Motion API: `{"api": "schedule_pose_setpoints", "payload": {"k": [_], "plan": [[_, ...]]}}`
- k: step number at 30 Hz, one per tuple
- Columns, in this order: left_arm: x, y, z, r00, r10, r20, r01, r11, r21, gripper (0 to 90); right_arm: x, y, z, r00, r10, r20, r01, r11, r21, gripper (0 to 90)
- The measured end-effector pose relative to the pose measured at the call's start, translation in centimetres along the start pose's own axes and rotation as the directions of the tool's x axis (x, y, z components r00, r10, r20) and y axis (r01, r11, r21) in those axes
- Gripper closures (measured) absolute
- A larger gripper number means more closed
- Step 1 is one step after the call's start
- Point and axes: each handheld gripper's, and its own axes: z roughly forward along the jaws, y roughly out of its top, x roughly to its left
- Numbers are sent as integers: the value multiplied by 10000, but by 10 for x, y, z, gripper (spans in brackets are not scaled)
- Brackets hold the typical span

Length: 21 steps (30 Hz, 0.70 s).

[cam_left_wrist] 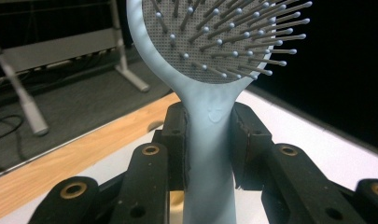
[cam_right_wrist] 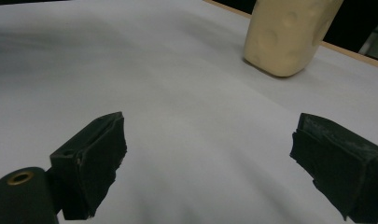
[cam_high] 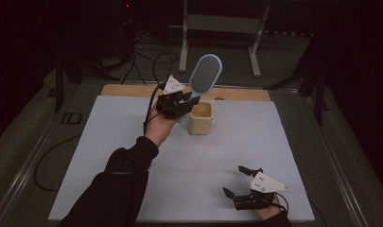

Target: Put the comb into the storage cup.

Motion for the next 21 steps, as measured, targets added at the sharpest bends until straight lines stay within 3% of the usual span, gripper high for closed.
{"api": "schedule_pose_setpoints", "payload": {"k": [3,10,15,21], "plan": [[1,3,6,9996,-267,30,268,9996,-91,702,0,0,-1,10000,57,-7,-57,10000,14,96],[2,4,18,9982,-382,471,406,9978,-517,702,-1,-1,-1,10000,33,13,-33,10000,12,96],[3,2,28,9985,-296,452,325,9973,-654,701,-1,-1,-1,10000,56,7,-56,10000,24,96],[10,0,36,9968,-634,481,672,9944,-811,701,-1,-1,-1,10000,63,17,-63,10000,22,96]]}}
